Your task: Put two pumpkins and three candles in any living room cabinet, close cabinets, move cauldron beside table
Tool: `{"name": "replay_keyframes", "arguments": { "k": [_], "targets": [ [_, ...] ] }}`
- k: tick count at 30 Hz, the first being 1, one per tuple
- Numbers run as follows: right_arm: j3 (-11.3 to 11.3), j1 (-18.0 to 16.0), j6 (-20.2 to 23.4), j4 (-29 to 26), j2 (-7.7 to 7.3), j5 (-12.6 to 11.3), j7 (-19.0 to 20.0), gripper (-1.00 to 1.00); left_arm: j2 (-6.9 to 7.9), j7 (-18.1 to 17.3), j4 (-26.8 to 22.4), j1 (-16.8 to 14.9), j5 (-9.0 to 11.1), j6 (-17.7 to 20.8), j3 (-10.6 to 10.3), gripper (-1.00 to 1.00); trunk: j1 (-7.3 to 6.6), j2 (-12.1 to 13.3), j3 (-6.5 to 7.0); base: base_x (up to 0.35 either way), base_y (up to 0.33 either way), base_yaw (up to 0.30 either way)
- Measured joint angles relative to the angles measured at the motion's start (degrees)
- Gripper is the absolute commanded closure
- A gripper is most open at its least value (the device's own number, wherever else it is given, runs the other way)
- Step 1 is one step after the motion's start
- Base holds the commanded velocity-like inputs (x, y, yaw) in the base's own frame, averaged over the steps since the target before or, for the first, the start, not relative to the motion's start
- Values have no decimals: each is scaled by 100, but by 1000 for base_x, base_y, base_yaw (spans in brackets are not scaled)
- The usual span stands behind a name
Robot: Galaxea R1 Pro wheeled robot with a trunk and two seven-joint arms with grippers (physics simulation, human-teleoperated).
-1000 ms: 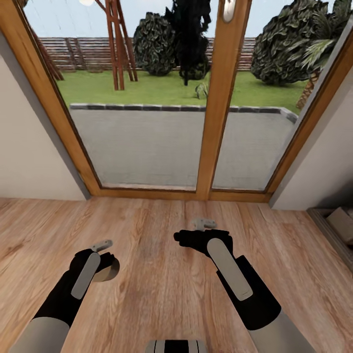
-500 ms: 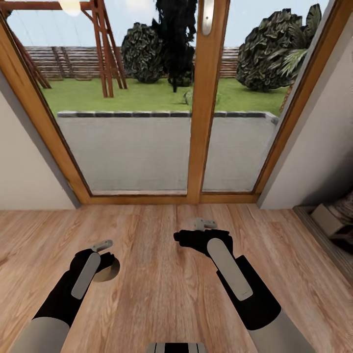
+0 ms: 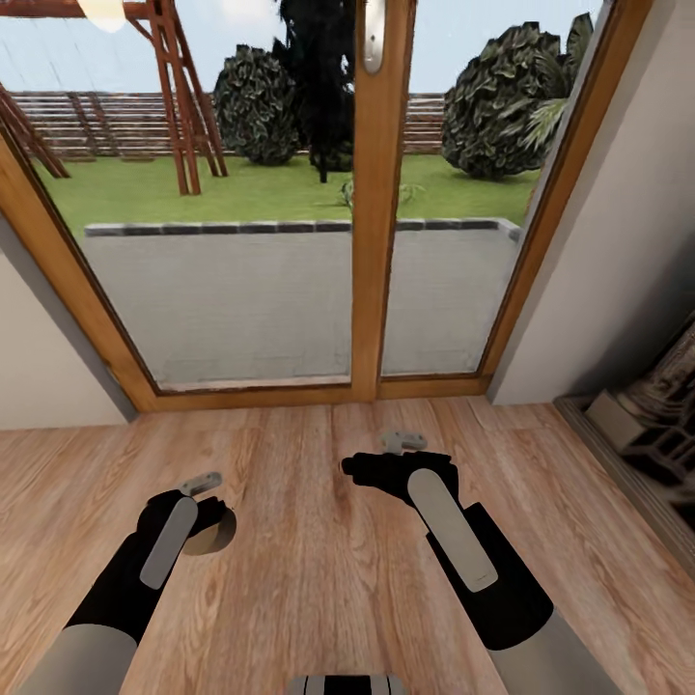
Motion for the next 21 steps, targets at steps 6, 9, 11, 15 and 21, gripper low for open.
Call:
{"name": "replay_keyframes", "arguments": {
  "k": [6, 9, 11, 15, 21],
  "targets": [
    [0, 0, -3, -1, -8, -2, 4, -100, 0, 0, 4, 0, 0, 1, 0, 100, -15, 8, 82, 0, 0, -139],
    [0, 0, -4, -1, -9, -4, 4, -100, 0, 0, 11, 0, 1, 1, -5, 100, -23, 12, 123, 0, 0, -139],
    [0, 0, -4, -1, -9, -4, 5, -100, 0, 0, 15, 0, 1, 0, -7, 100, -28, 15, 150, 0, 0, -139],
    [0, 0, -4, -1, -9, -3, 5, -100, 0, 0, 17, 0, 1, 0, -7, 100, -39, 20, 204, 0, 0, -139],
    [0, 0, -4, 1, -9, -4, 5, -100, 0, 0, 22, 1, 2, 4, -8, 100, -46, 25, 220, 0, 0, -139]
  ]
}}
